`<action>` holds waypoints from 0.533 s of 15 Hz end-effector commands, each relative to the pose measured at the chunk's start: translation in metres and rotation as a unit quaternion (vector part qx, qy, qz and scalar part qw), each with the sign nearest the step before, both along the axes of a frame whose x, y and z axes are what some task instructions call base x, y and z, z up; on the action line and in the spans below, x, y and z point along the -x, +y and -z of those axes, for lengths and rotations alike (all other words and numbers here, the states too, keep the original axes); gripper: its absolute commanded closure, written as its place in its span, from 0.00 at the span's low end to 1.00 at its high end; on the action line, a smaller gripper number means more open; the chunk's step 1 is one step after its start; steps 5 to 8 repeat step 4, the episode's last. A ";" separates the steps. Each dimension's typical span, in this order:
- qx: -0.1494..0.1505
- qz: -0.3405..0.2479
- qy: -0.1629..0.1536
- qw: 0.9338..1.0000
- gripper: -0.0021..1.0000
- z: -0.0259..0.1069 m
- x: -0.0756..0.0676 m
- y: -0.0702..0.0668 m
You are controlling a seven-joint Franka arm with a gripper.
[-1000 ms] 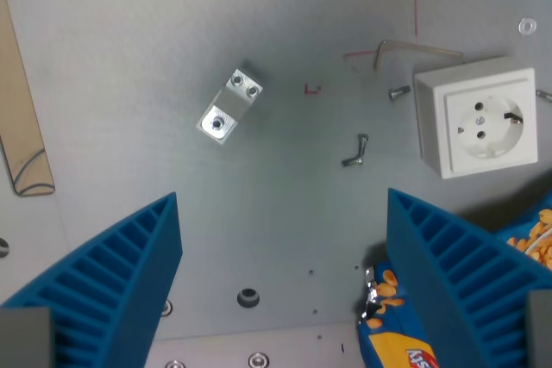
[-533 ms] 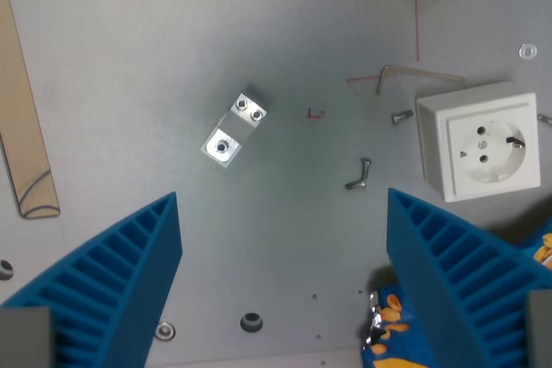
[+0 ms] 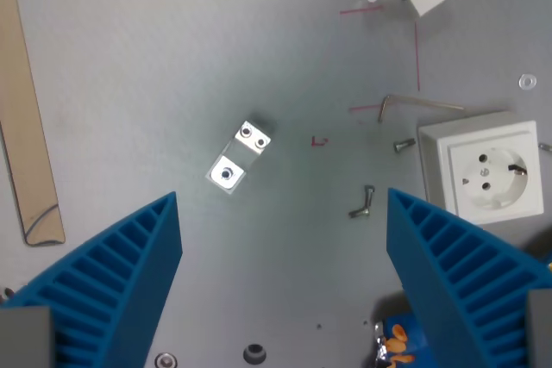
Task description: Rotate around base negative y
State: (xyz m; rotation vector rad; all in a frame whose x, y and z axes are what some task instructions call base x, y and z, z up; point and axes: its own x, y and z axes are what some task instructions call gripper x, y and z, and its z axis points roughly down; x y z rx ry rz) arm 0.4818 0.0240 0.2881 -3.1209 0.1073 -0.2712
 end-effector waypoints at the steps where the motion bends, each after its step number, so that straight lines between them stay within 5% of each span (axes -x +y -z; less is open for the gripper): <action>1: 0.004 0.001 -0.151 0.989 0.00 -0.001 0.016 -0.001; 8: 0.004 0.001 -0.170 0.985 0.00 -0.001 0.016 -0.001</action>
